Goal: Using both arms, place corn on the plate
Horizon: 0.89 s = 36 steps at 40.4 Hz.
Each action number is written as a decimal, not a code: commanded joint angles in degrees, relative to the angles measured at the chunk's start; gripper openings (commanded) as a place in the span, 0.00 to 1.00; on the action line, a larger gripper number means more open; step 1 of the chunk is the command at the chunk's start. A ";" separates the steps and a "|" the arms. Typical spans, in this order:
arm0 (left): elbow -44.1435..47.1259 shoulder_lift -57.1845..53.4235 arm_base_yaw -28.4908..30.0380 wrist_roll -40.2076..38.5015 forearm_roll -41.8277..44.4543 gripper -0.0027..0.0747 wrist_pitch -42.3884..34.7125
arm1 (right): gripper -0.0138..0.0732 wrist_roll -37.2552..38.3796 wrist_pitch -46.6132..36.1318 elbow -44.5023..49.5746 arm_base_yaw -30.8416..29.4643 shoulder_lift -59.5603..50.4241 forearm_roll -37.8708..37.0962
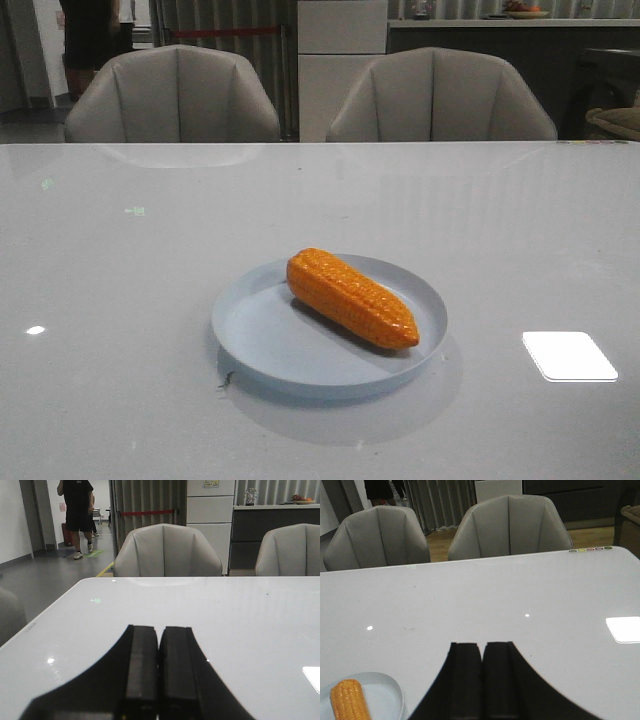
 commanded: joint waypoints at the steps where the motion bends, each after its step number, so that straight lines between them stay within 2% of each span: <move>1: 2.16 -1.24 -0.39 -0.52 -0.53 0.16 -4.52 | 0.22 -0.08 -7.72 0.59 -0.49 -0.87 -0.39; 6: 2.16 -1.24 -0.39 -0.52 -0.53 0.16 -4.52 | 0.22 -0.08 -11.35 3.67 0.24 -3.04 -0.39; 19: 2.16 -1.24 -0.39 -0.52 -0.53 0.16 -4.52 | 0.22 -0.08 -12.85 11.89 1.20 -10.94 -0.39; 29: 2.16 -1.24 -0.39 -0.52 -0.53 0.16 -4.52 | 0.22 -0.08 -12.95 17.36 1.20 -15.20 -0.39; 36: 2.16 -1.24 -0.39 -0.52 -0.53 0.16 -4.52 | 0.22 -0.08 -10.98 17.24 1.20 -15.83 -0.33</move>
